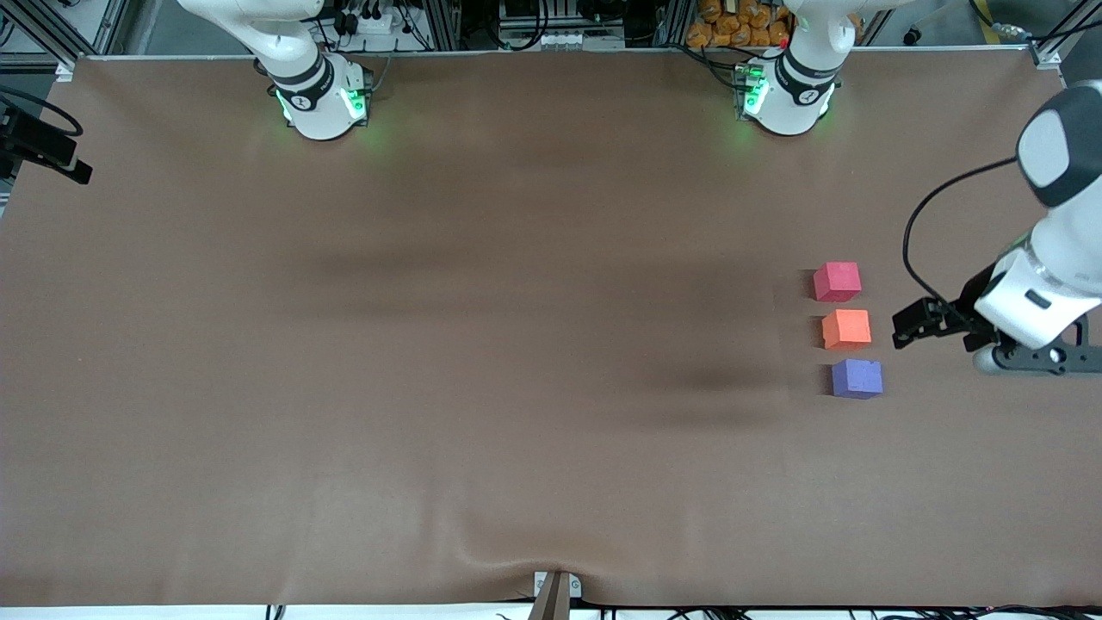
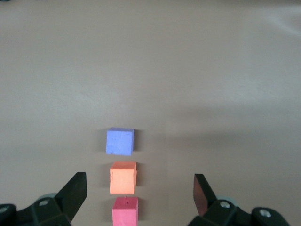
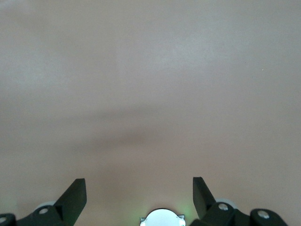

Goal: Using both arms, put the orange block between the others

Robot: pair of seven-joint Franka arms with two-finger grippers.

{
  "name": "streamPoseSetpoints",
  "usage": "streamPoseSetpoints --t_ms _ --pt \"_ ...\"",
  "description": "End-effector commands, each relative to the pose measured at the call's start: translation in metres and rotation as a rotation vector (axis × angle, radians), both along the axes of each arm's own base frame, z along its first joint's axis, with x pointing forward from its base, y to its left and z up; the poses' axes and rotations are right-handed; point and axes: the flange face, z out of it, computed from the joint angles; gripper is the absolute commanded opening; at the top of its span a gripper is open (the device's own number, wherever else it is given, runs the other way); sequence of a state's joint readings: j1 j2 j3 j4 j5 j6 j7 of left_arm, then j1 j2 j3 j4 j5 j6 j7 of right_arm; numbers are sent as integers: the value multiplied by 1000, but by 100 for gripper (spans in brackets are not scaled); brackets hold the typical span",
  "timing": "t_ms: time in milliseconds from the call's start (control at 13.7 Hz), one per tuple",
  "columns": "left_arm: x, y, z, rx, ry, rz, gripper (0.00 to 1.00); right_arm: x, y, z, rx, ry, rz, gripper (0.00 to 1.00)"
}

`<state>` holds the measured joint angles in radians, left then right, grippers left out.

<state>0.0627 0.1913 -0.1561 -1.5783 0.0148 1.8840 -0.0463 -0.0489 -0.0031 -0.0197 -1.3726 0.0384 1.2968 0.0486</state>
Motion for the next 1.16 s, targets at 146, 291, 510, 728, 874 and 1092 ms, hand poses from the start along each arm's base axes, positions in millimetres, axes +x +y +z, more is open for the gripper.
streamPoseSetpoints --t_ms 146,291,510,728,874,1092 --pt "-53 -14 68 16 29 39 100 -5 1 7 6 -5 -11 100" --pt "-72 -12 89 26 38 41 100 -5 1 7 6 -5 -11 100" --pt "-84 -10 106 35 29 43 100 -5 3 7 6 -5 -8 100" --pt "-92 -4 115 33 30 66 100 -5 3 7 6 -5 -8 100" --pt "-89 -4 109 34 40 69 100 -5 3 7 6 -5 -8 100" --pt "-89 -2 111 35 36 88 100 -5 3 7 6 -5 -8 100"
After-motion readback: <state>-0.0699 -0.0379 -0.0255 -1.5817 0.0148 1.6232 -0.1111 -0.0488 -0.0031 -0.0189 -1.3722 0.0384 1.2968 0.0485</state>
